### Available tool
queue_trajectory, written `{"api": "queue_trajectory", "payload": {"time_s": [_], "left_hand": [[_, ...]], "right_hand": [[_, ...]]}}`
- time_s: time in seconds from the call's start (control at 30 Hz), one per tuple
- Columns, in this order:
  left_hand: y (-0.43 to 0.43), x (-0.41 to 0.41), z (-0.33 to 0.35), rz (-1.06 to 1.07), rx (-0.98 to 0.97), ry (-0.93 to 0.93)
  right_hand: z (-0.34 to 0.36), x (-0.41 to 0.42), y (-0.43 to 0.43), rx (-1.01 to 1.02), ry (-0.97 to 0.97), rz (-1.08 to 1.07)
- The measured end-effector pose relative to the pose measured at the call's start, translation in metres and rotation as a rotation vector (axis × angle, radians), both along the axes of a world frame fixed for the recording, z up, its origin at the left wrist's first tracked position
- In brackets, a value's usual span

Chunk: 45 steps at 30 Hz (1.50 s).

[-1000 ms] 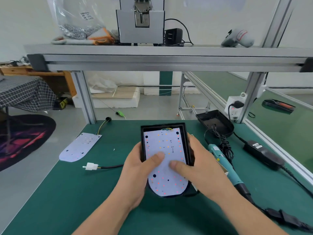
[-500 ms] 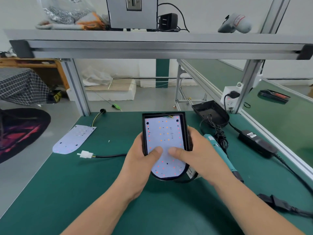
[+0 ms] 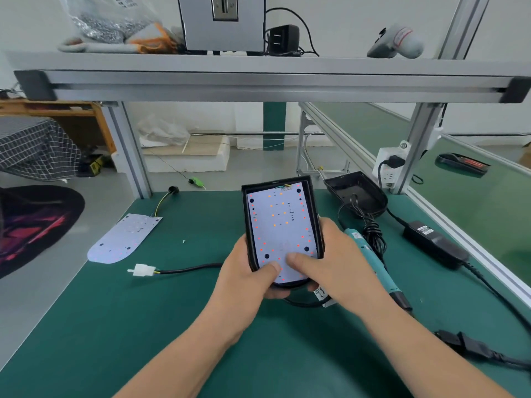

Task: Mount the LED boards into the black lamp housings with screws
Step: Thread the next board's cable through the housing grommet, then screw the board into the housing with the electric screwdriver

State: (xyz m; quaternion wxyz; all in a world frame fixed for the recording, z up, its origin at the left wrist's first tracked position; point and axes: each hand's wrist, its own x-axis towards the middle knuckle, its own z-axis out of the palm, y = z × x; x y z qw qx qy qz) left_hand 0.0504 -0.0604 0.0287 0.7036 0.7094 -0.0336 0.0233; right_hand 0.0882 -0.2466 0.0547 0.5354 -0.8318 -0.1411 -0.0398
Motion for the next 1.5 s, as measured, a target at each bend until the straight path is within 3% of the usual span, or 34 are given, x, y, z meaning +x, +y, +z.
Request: {"api": "queue_trajectory", "payload": {"time_s": [0.13,0.37,0.5,0.57,0.63,0.7,0.83,1.03,1.17,1.33,1.5], "left_hand": [[0.005,-0.001,0.000,-0.001,-0.042,0.062],[0.024,0.007,0.000,0.264,-0.111,0.100],[0.032,0.011,-0.006,0.206,0.004,0.106],[0.035,0.012,-0.009,0.175,0.106,0.136],[0.037,0.011,-0.008,0.139,0.205,0.173],[0.038,0.010,-0.005,0.087,0.243,0.208],[0.037,0.010,0.001,0.090,0.375,0.183],[0.040,0.006,0.006,0.202,0.595,0.190],[0.042,0.005,0.012,0.164,0.602,0.253],[0.046,0.007,0.010,0.143,0.509,0.310],[0.044,0.008,0.002,0.201,0.670,0.216]], "right_hand": [[0.001,0.000,-0.001,0.072,0.040,0.057],[-0.001,-0.011,0.012,-0.132,0.120,0.053],[0.009,-0.003,-0.004,-0.318,0.016,0.050],[0.023,0.007,-0.028,-0.384,-0.110,-0.109],[0.032,0.017,-0.060,-0.586,-0.228,-0.251],[0.033,0.024,-0.090,-0.757,-0.191,-0.274],[0.017,0.021,-0.129,-1.072,0.069,-0.156],[-0.003,-0.005,-0.124,-1.100,0.120,-0.117],[-0.002,0.002,-0.127,-0.954,0.167,-0.171],[0.006,0.002,-0.149,0.153,0.341,-0.111],[0.011,0.000,-0.142,0.579,0.296,-0.056]]}}
